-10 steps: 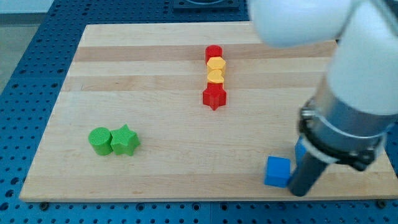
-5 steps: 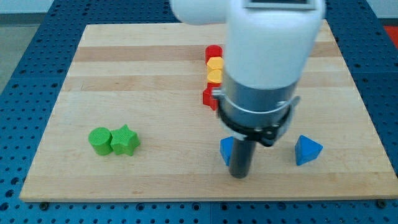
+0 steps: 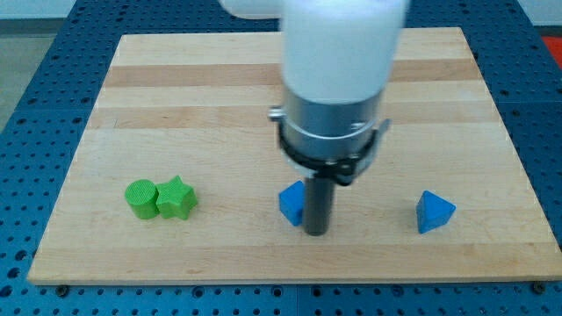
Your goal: Move the blue cube towards the green star
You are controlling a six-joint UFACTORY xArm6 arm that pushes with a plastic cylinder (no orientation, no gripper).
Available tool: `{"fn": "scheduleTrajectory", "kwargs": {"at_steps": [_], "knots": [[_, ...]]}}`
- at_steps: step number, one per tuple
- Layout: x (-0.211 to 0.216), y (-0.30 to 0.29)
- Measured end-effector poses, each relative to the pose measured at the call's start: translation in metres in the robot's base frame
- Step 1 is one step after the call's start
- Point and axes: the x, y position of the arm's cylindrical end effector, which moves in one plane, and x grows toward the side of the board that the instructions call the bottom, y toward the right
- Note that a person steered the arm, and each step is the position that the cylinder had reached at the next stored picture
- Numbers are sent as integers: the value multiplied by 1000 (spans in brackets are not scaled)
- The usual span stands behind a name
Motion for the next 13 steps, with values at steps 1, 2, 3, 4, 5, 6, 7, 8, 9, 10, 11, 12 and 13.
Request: {"fn": "scheduleTrajectory", "kwargs": {"at_steps": [1,2,3,4,5,6,7,8,9,10,11,12,13], "knots": [[0,-6],[-7,29],[-25,34],[-25,-10],[-25,-48],[-25,-54],[-26,-59],[-33,-60],[-33,-60],[-34,-62],[-39,-65],[-39,-65],[-12,-53]]}}
